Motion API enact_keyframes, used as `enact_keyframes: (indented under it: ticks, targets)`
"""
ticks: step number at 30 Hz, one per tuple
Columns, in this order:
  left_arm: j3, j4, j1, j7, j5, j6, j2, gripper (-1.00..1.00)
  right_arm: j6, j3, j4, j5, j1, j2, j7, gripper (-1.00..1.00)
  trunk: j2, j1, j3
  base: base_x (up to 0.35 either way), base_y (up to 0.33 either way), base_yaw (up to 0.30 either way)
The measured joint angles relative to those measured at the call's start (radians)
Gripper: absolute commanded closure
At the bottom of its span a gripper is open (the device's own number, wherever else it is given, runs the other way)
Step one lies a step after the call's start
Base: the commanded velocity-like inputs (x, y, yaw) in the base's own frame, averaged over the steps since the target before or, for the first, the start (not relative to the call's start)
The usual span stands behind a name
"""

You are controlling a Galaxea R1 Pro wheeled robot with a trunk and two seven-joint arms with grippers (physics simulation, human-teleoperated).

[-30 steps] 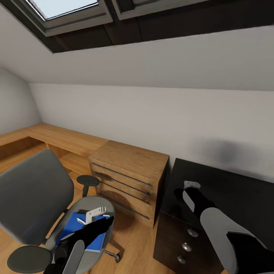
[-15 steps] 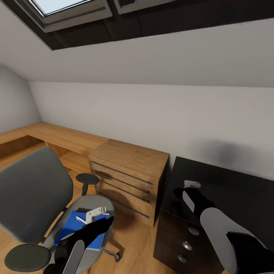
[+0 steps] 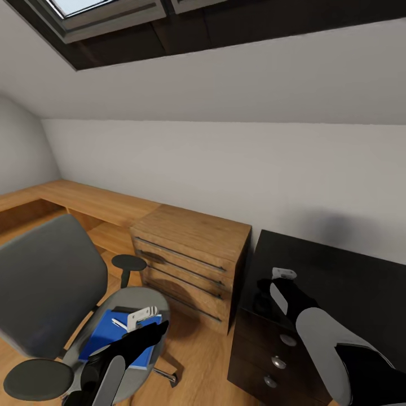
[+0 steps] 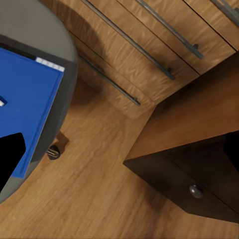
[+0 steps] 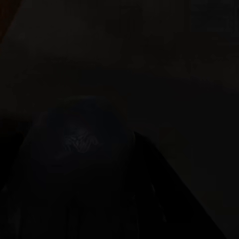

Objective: In the bedroom, organize the workspace by keeping the computer under the desk, ensuring the monitor is on the desk, placing the keyboard on the desk next to the monitor, placing the mouse on the desk next to the keyboard, moving the folder from the swivel chair onto the desk next to the mouse, stacking the notebook on top of the folder with the pen on top of the notebook, and positioning the swivel chair next to the desk.

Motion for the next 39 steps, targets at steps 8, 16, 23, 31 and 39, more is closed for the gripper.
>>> enact_keyframes:
  ticks: [8,16,23,31,39]
  targets:
    - [0.0,0.0,0.0,0.0,0.0,0.0,0.0,-1.0,0.002,0.004,0.001,0.0,0.0,0.003,-0.002,1.0,0.0,0.0,0.0,0.0,0.0,0.001]
    - [0.0,0.0,0.0,0.0,0.0,0.0,0.0,-1.0,0.002,0.004,0.0,0.001,0.0,0.002,-0.002,1.0,0.0,0.0,0.0,0.0,0.0,0.037]
    - [0.0,0.0,0.0,0.0,0.0,0.0,0.0,-1.0,0.002,0.002,0.0,0.001,0.0,0.002,-0.002,1.0,0.0,0.0,0.0,0.0,0.0,0.002]
    - [0.0,0.001,0.0,0.0,0.0,0.0,0.0,-1.0,0.001,0.005,0.001,-0.002,0.0,0.002,-0.004,-1.0,0.0,0.0,0.0,0.0,0.0,0.0]
    - [0.0,0.002,0.0,0.0,0.001,0.0,0.0,-1.0,0.001,0.005,0.0,-0.002,0.0,0.002,-0.004,-1.0,0.0,0.0,0.0,0.0,0.0,0.0]
